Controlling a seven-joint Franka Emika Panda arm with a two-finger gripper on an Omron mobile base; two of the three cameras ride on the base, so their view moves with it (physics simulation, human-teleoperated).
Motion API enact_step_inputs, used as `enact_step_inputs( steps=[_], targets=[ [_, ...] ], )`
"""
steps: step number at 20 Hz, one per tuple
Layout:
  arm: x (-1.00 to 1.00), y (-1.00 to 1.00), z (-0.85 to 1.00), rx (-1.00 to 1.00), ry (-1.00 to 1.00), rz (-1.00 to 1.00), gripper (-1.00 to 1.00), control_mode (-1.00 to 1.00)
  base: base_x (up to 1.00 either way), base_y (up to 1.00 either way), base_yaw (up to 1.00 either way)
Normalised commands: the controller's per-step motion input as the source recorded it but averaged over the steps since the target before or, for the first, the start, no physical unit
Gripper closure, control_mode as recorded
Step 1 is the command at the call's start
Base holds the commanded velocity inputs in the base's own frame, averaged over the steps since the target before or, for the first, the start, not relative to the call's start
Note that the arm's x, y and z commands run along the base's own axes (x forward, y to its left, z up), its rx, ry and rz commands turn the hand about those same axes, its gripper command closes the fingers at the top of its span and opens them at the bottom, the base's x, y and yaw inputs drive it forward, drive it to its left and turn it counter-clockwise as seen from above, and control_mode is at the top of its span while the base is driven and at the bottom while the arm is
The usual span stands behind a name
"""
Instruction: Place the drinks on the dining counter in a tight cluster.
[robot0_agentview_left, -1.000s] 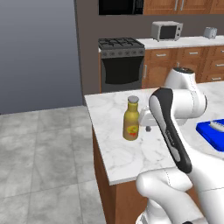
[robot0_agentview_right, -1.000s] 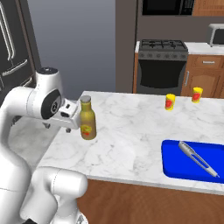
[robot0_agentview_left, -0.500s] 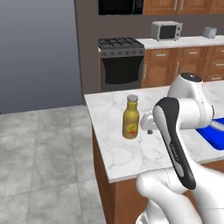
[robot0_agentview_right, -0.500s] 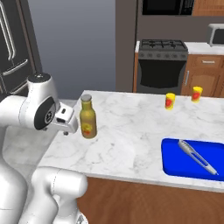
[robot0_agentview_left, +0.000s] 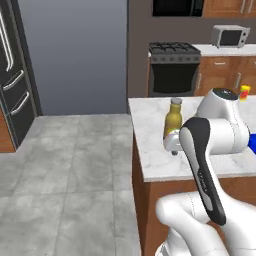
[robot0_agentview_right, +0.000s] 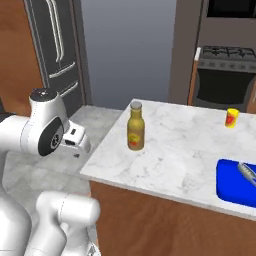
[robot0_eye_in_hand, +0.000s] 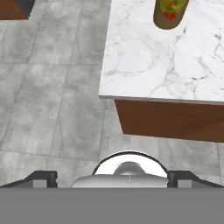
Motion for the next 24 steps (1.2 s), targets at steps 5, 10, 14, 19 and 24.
enact_step_inputs(
  steps=[5,10,14,19,24],
  targets=[
    [0.0,0.0,0.0,0.0,0.0,0.0,-1.0,1.0,0.01,0.33,0.87],
    [0.0,0.0,0.0,0.0,0.0,0.0,-1.0,1.0,0.01,0.12,1.0],
    [0.0,0.0,0.0,0.0,0.0,0.0,-1.0,1.0,0.0,0.02,1.0],
    [0.0,0.0,0.0,0.0,0.0,0.0,-1.0,1.0,0.0,0.0,1.0],
    [0.0,0.0,0.0,0.0,0.0,0.0,-1.0,1.0,0.0,0.0,1.0]
  ],
)
